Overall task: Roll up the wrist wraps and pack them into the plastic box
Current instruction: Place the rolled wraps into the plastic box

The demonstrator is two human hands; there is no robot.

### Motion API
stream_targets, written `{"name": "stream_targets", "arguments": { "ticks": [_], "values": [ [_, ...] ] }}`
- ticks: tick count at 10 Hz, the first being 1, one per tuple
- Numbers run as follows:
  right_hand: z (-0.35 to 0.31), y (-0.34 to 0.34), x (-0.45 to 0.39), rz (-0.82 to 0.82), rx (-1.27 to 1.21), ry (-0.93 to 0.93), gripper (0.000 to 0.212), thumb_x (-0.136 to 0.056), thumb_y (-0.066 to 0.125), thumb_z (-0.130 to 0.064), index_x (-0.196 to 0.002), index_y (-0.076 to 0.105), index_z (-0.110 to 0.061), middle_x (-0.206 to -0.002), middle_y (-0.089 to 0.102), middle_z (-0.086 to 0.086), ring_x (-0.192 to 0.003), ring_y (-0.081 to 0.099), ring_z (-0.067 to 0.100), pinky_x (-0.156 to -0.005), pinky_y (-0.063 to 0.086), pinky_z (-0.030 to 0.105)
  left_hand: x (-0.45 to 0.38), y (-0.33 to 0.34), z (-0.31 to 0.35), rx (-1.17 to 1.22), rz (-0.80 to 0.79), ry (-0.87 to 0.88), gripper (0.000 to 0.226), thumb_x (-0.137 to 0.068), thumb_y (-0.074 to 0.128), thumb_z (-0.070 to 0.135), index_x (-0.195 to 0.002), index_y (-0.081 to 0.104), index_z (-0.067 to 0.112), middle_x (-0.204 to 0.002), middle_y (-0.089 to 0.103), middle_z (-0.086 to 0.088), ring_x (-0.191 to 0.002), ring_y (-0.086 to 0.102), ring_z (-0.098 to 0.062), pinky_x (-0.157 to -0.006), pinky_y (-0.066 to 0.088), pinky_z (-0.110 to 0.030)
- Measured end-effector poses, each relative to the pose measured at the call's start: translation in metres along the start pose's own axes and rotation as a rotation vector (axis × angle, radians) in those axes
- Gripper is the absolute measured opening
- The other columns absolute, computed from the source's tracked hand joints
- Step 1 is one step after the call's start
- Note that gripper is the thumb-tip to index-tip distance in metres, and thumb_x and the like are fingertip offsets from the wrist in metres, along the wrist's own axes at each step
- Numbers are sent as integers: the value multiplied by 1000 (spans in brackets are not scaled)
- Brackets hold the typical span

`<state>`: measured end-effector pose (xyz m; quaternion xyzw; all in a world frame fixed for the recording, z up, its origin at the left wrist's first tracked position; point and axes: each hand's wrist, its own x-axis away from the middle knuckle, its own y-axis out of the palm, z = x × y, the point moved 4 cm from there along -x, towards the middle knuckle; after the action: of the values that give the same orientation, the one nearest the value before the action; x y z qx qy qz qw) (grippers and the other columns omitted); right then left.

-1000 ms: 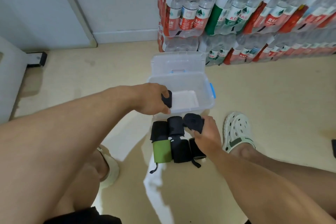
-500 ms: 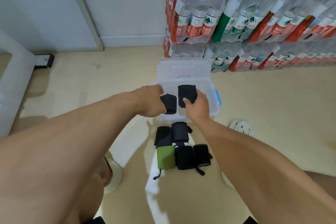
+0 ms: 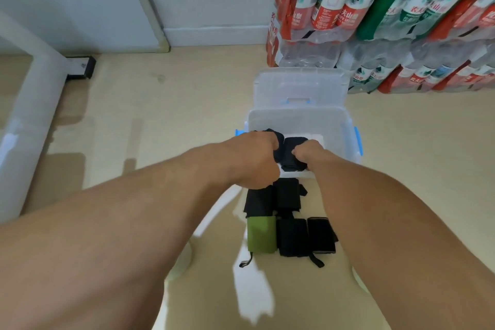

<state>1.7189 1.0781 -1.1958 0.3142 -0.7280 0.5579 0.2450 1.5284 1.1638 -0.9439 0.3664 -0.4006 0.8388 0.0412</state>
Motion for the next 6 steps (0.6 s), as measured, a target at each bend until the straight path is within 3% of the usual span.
{"name": "stream_targets", "arguments": {
  "ticks": [1,2,3,4,5,6],
  "values": [
    [-4,-7,4,14,-103,-30,40,-104,45,-11,-142,51,2,-143,54,21,-132,53,37,-86,40,34,-2,0,1,-8,-17,0,48,-100,55,23,-146,41,24,-141,47,1,-107,47,-16,-86,38,-26],
    [-4,-9,-3,24,-154,-76,39,-104,45,-11,-140,53,2,-142,55,24,-115,57,36,-86,41,36,-3,0,4,-16,-22,1,51,-100,57,28,-148,39,24,-143,46,2,-107,46,-15,-86,37,-25],
    [-3,-16,5,14,-178,-105,38,-104,44,-9,-139,53,3,-142,56,23,-110,56,32,-91,45,36,-1,1,7,-26,-31,0,54,-100,58,31,-149,37,25,-144,47,2,-117,51,-18,-91,41,-26],
    [1,-36,19,65,-256,-110,37,-104,48,-6,-139,53,5,-145,55,21,-130,54,38,-107,44,39,3,0,9,-59,-34,3,56,-99,59,31,-150,38,24,-145,48,1,-124,52,-22,-94,43,-28],
    [9,-60,34,146,-351,-192,38,-101,56,-9,-139,59,-3,-146,57,16,-132,54,34,-111,44,38,8,-5,11,-89,-15,14,55,-99,59,32,-149,40,23,-149,46,0,-129,50,-24,-97,41,-28],
    [26,-89,59,353,-427,-269,30,-100,53,-14,-126,68,-17,-126,67,6,-101,63,24,-90,49,26,14,-8,18,-107,4,35,60,-99,59,34,-153,36,22,-154,42,-1,-133,46,-24,-95,35,-25]
  ]
}}
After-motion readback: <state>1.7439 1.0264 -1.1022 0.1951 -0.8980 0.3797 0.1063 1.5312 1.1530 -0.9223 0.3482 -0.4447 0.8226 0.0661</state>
